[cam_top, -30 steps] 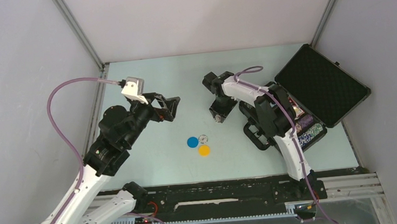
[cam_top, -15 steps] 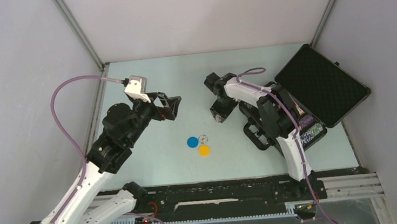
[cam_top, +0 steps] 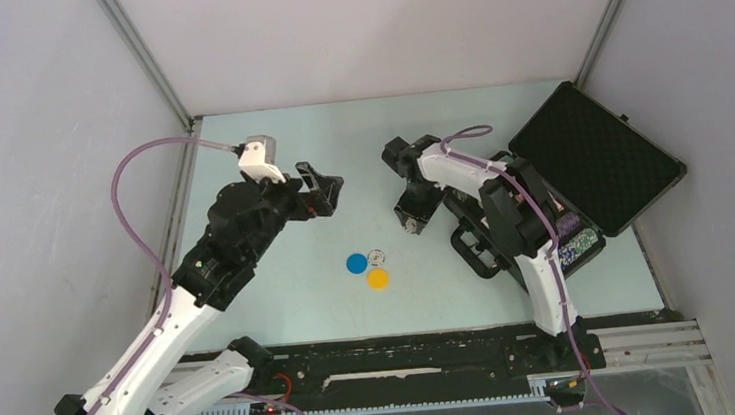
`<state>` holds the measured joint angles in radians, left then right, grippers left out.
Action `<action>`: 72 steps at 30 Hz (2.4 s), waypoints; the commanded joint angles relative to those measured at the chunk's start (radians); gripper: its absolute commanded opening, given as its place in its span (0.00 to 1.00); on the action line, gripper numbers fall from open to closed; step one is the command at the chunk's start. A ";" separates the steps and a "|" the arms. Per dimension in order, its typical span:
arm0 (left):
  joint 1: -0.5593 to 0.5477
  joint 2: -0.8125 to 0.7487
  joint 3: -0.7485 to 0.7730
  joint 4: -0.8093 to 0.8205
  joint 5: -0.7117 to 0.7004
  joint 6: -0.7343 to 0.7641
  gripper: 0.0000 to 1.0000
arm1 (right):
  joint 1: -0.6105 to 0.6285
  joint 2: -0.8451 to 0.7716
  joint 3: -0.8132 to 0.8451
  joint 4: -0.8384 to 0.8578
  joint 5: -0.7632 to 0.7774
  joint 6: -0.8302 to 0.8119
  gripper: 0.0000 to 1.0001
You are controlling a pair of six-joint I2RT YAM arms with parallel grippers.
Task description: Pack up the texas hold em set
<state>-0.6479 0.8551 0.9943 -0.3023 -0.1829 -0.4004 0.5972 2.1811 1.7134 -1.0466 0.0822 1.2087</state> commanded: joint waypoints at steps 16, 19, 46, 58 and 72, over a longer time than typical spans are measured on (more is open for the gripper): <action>0.144 0.233 -0.535 0.820 0.538 -0.667 0.96 | 0.000 -0.292 -0.091 -0.028 -0.202 -0.108 0.00; 0.094 0.334 -0.522 0.903 0.498 -0.663 0.91 | 0.015 -0.311 -0.079 -0.036 -0.210 -0.098 0.00; -0.027 0.633 -0.513 1.238 0.359 -0.727 0.24 | 0.087 -0.423 -0.098 0.015 -0.198 0.031 0.00; -0.026 0.562 -0.493 1.133 0.370 -0.614 0.00 | 0.093 -0.550 -0.282 0.233 -0.207 -0.033 0.25; -0.024 0.411 -0.464 0.937 0.408 -0.481 0.00 | 0.037 -0.876 -0.538 0.495 -0.129 -0.396 1.00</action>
<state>-0.6777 1.3273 0.4774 0.6617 0.2043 -0.9451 0.6430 1.4021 1.2297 -0.6491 -0.0891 1.0176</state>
